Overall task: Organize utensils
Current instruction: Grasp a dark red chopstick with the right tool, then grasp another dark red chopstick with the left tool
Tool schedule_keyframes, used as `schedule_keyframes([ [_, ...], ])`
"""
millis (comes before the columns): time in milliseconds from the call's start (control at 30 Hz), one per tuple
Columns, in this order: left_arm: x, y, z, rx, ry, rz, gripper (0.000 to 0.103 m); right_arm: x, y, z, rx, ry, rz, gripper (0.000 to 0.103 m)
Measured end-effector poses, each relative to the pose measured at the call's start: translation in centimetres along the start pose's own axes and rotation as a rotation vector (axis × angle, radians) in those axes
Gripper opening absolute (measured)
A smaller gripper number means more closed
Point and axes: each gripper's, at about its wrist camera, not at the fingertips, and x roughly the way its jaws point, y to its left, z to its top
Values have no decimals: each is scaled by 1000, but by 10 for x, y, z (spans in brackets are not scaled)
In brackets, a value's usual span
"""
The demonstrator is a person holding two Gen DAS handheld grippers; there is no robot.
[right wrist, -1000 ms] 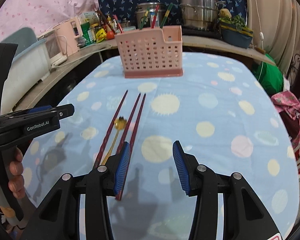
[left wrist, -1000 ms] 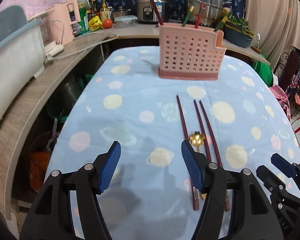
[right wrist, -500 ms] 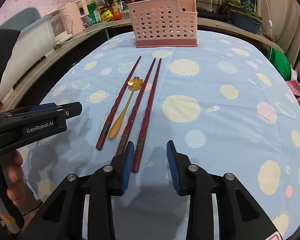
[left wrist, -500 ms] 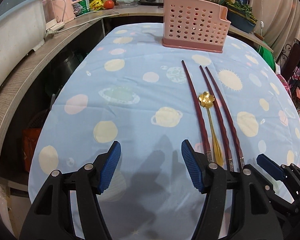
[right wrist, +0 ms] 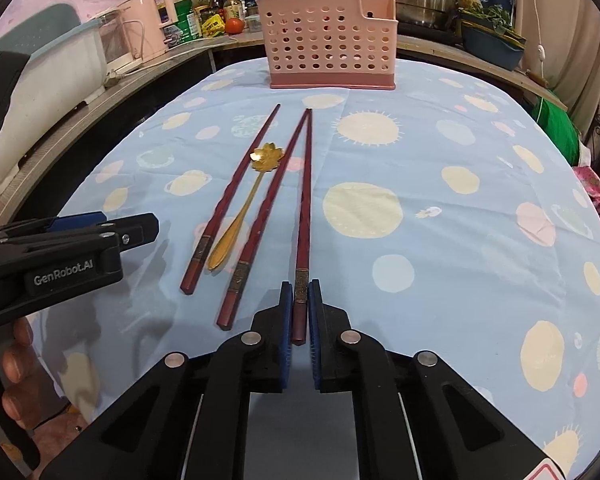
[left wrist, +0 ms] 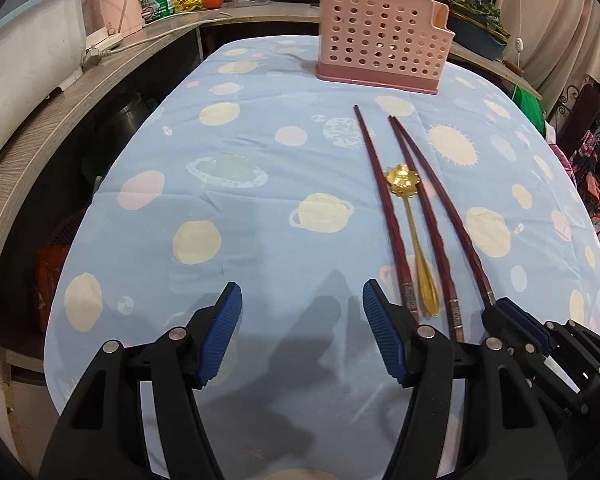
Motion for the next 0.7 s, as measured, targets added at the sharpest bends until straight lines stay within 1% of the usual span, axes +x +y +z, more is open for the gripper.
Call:
schedule_keyframes([
  [133, -6, -11, -2, 20, -12, -38, 66, -2, -12, -1, 33, 1, -6, 7],
  [267, -7, -25, -6, 62, -15, -62, 66, -3, -23, -1, 72, 2, 2, 7],
  [400, -1, -32, -8, 79, 0, -61, 65, -4, -28, -2, 90, 4, 14, 7],
  [700, 13, -34, -12, 88, 30, -38, 63, -3, -28, -2, 89, 3, 14, 7],
])
